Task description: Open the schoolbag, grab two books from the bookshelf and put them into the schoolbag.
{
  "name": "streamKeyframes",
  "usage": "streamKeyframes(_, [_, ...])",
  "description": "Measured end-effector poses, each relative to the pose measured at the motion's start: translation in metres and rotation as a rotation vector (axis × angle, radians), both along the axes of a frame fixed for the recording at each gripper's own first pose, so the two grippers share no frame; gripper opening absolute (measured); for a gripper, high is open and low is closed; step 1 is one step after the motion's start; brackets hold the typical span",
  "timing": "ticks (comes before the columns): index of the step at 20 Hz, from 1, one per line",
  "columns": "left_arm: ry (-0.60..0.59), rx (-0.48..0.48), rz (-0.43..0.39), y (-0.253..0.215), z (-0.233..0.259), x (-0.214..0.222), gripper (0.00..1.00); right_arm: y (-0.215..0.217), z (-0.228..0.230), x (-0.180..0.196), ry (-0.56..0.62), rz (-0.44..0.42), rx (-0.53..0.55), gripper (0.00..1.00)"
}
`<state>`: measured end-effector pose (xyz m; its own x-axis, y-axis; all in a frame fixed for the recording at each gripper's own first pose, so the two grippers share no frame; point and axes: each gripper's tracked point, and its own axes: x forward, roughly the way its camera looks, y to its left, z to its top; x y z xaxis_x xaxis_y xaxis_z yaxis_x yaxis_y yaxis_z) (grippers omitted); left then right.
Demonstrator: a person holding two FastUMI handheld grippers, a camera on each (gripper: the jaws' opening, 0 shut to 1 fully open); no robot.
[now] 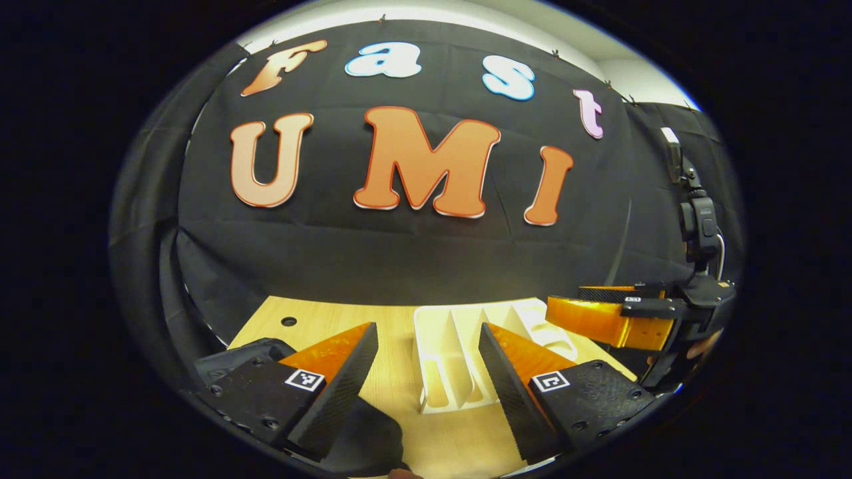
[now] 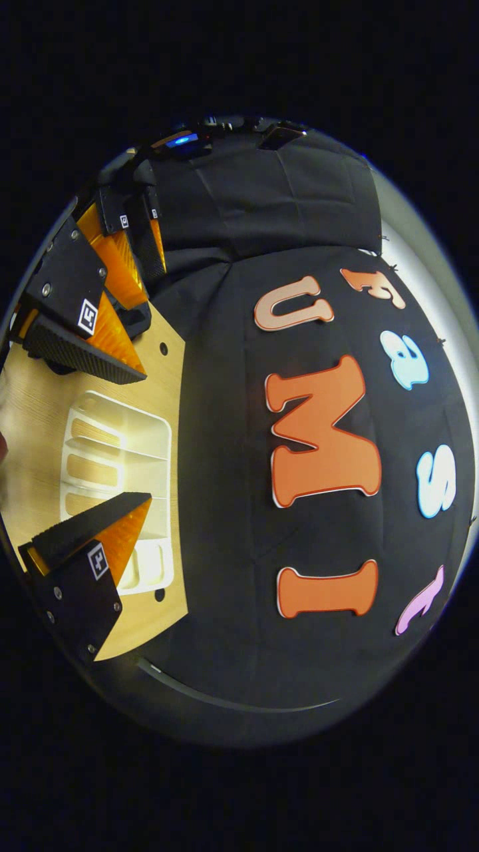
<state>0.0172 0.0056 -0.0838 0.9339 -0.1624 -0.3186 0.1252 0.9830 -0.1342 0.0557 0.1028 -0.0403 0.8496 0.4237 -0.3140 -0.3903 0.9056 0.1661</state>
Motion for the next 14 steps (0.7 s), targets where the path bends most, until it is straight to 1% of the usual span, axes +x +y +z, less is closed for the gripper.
streamKeyframes(1, [-0.028,-0.001,0.014,-0.004,0.010,0.006,0.97,-0.003,0.004,-0.003,-0.025,-0.002,-0.007,0.97])
streamKeyframes(3, [-0.066,-0.021,0.036,-0.010,0.022,0.018,0.97,-0.015,0.015,0.003,-0.079,-0.039,-0.016,0.97])
streamKeyframes(4, [-0.087,-0.033,0.041,-0.009,0.027,0.019,0.96,-0.019,0.020,0.005,-0.107,-0.072,-0.014,0.97])
streamKeyframes(5, [-0.105,-0.030,0.066,-0.005,0.030,0.021,0.97,-0.022,0.024,0.007,-0.127,-0.104,-0.008,0.97])
streamKeyframes(7, [-0.142,-0.016,0.110,0.003,0.038,0.026,0.97,-0.035,0.023,0.007,-0.151,-0.203,-0.006,0.97])
streamKeyframes(8, [-0.171,-0.011,0.122,0.005,0.043,0.030,0.98,-0.037,0.025,0.009,-0.184,-0.233,-0.009,0.97])
streamKeyframes(9, [-0.191,-0.005,0.135,0.006,0.046,0.032,0.96,-0.038,0.023,0.010,-0.197,-0.257,-0.015,0.97])
streamKeyframes(11, [-0.229,-0.003,0.132,0.003,0.054,0.034,0.96,-0.032,0.016,0.005,-0.171,-0.255,-0.003,0.96])
streamKeyframes(12, [-0.245,-0.007,0.125,-0.001,0.056,0.034,0.95,-0.033,0.017,0.003,-0.175,-0.259,0.002,0.97])
streamKeyframes(14, [-0.270,0.014,0.131,-0.003,0.058,0.029,0.95,-0.038,0.018,0.004,-0.199,-0.278,-0.008,0.97])
